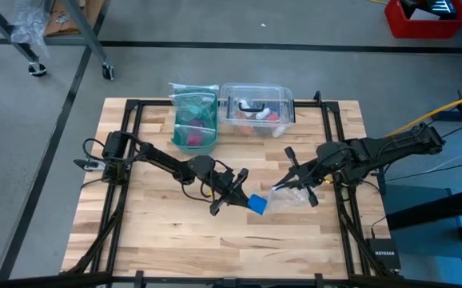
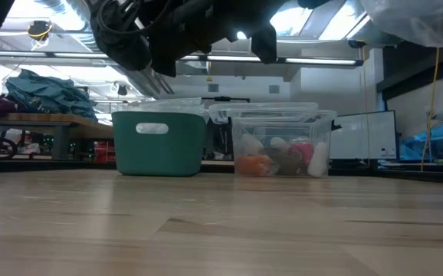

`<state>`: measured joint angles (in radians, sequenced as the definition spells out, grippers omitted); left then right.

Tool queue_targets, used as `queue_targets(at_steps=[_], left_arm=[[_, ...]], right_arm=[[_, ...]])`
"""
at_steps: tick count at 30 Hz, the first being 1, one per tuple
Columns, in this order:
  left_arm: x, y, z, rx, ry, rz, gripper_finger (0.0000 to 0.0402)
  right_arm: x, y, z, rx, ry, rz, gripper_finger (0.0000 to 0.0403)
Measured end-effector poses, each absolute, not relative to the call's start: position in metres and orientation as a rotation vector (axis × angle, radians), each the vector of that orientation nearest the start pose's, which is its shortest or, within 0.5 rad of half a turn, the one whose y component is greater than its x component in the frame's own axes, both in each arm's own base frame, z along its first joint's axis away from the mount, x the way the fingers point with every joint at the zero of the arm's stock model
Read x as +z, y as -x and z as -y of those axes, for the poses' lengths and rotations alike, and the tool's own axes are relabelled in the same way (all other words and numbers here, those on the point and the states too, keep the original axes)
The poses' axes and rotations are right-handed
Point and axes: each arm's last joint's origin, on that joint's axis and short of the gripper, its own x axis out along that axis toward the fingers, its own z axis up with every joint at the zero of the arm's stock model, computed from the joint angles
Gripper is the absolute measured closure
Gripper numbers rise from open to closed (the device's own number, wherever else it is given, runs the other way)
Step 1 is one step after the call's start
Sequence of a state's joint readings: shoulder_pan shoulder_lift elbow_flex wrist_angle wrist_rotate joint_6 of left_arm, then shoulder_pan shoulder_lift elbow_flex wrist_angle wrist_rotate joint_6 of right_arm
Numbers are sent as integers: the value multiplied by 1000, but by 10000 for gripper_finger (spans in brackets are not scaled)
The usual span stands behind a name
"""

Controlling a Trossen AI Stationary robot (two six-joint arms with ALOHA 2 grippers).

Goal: Roll bandage
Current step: Put the blue bandage into the transparent zip bag

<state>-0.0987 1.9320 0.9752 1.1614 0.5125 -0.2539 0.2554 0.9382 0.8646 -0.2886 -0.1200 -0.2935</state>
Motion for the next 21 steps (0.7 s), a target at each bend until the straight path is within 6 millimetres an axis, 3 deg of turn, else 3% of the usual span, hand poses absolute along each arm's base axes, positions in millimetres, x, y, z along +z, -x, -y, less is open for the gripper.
queue_targets(at_steps=[14,21], left_arm=[[208,-391,52,-633,192,170,400],[209,-392,42,-611,200,184,400]], right_arm=[[324,-196,-54,389,318,-311,402],[324,-196,-54,392,317,-312,402]])
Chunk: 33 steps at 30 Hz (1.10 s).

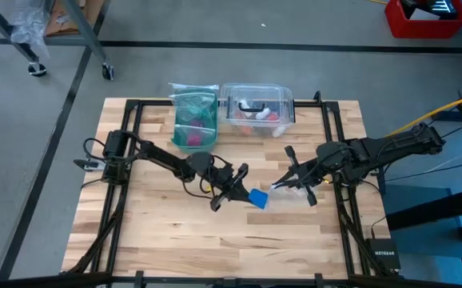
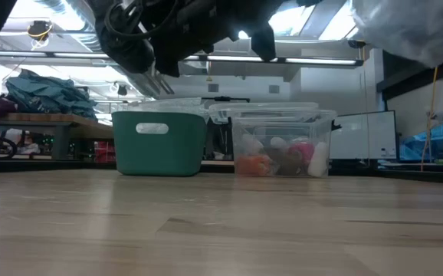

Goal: Roll bandage
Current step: Put the blue bandage into the transparent zip bag

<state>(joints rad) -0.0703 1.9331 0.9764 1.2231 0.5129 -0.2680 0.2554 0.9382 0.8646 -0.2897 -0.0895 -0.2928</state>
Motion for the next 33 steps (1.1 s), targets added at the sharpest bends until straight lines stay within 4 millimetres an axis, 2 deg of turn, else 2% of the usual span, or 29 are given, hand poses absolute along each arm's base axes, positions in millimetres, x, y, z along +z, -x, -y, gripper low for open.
queue_targets(at_steps=[12,33], left_arm=[[209,-392,36,-603,263,165,400],[209,-392,36,-635,259,159,400]], right_arm=[[320,-194,-54,405,318,-354,402],[318,-193,-54,435,313,-380,402]])
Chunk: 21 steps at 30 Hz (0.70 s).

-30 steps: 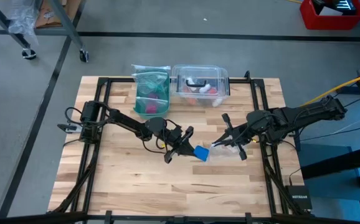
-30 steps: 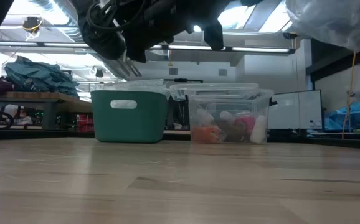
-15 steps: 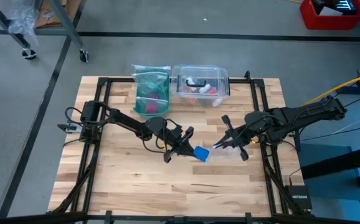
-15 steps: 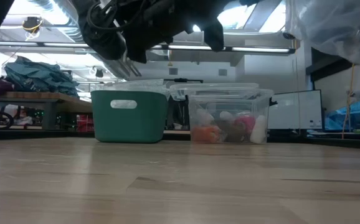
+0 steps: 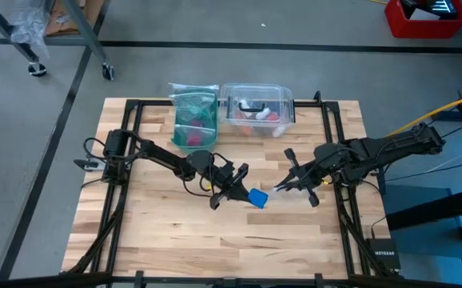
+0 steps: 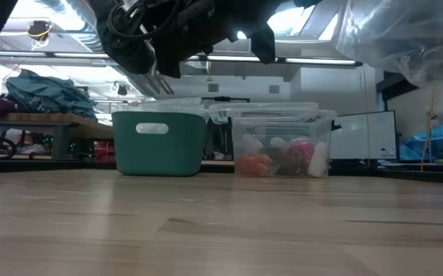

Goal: Roll bandage
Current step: Put the blue bandage into the transparent zip bag

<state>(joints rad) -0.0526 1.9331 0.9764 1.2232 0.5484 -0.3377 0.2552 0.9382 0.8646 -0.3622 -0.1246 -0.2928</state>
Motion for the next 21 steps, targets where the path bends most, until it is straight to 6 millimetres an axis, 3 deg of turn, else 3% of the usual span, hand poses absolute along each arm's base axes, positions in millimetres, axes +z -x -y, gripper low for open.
queue_targets(at_steps=[10,21], left_arm=[[209,-393,24,-607,264,158,400],[218,-389,28,-667,249,235,400]], right_arm=[[318,-192,-55,460,307,-377,402],[318,-193,-55,460,307,-376,402]])
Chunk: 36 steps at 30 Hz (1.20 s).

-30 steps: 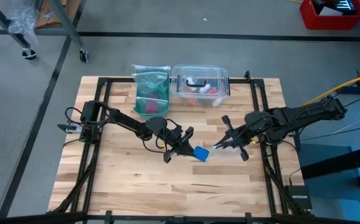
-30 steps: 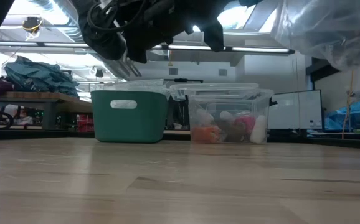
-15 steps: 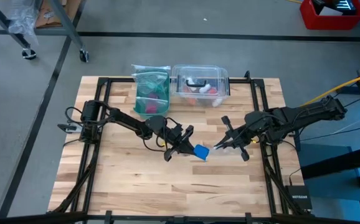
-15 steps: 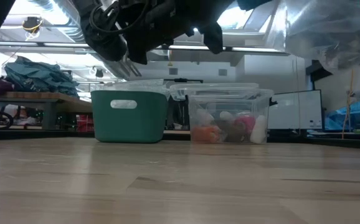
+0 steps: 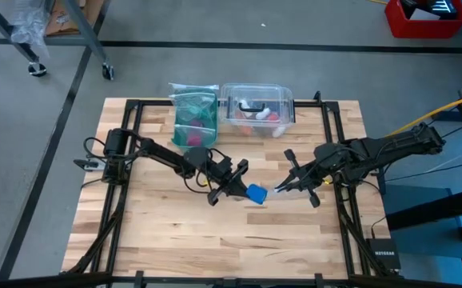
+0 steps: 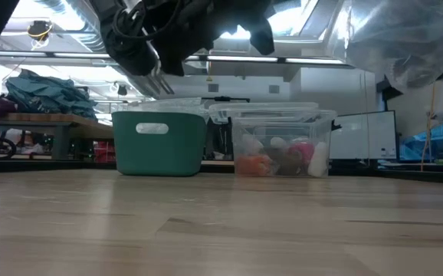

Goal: Roll bandage
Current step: Put the blue bandage into the transparent zip bag

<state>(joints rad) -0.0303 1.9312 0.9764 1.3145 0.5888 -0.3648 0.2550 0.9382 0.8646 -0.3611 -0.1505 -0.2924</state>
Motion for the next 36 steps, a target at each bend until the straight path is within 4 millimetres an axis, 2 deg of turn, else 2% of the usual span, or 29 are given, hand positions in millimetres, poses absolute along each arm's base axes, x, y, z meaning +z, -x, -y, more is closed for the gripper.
queue_targets(at_steps=[36], left_arm=[[213,-390,27,-650,190,214,400]], right_arm=[[319,-193,-56,492,299,-355,402]])
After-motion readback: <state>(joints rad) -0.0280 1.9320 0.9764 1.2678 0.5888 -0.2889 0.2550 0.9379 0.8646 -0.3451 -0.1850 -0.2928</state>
